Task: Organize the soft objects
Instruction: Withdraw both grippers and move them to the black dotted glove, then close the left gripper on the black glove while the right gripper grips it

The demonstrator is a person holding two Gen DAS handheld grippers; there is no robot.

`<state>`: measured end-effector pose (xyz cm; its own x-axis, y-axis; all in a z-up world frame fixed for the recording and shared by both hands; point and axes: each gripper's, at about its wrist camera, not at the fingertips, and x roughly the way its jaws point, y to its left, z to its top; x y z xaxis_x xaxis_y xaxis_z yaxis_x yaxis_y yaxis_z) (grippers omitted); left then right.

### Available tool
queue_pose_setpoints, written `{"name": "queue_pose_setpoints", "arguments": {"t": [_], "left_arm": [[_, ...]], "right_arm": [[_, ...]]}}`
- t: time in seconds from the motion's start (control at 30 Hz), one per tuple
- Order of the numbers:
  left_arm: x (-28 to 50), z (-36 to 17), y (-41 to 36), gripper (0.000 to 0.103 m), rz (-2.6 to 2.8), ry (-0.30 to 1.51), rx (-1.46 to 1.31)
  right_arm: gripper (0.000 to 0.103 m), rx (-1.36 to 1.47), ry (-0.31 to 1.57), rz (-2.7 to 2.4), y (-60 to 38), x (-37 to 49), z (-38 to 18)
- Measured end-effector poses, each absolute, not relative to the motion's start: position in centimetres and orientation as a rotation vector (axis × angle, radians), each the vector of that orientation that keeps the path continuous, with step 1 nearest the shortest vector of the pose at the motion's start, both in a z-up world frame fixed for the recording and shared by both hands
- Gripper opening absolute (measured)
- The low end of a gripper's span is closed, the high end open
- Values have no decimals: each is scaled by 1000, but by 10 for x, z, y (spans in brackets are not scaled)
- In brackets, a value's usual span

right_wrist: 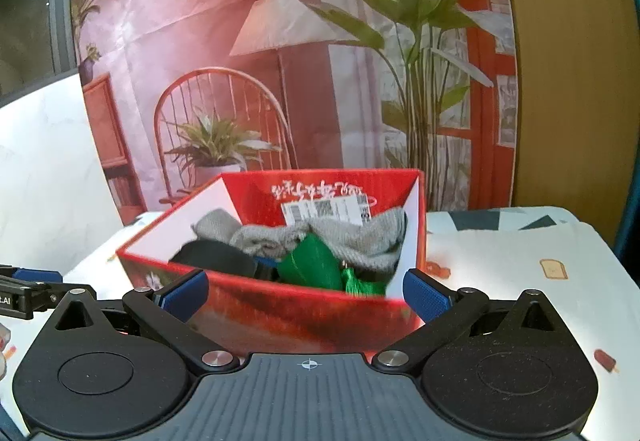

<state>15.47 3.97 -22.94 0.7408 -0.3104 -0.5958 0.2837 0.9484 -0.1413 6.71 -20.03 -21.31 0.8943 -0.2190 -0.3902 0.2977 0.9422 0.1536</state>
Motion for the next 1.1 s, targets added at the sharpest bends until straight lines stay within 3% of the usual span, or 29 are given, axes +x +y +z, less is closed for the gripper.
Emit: {"name": "queue_pose_setpoints", "arguments": {"t": [0.53,0.83,0.97,1.1], "left_arm": [[122,-280,29,99,-372,785,-36],[134,-283,28,71,-400,778,-79],[147,-284,21,68,-402,790,-67],[159,-288,14,68,-411,804,-70]], "right_arm": [[102,269,566,-240,-173,45,-289],[78,292,600,-234,-176,48,-302],[65,291,606,-253,-180,54,-306],[65,318,611,-252,-185,61,-309]]}}
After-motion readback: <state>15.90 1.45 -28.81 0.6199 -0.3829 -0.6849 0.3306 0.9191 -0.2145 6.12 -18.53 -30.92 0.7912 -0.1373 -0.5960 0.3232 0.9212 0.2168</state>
